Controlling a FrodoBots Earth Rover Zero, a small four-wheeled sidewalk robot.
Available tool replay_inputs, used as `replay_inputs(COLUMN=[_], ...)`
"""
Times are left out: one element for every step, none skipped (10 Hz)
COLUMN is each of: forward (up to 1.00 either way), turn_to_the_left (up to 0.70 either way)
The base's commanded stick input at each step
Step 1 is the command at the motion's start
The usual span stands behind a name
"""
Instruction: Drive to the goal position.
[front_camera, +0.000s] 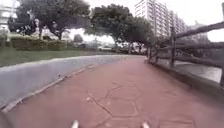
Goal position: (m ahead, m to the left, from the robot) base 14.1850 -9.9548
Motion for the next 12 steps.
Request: replay_inputs(forward=[0.70,0.70,0.70,0.70,0.70,0.70,0.70,0.70,0.70,0.70,0.70,0.70], turn_to_the_left=[0.00,0.00,0.00,0.00,0.00,0.00,0.00,0.00,0.00,0.00,0.00,0.00])
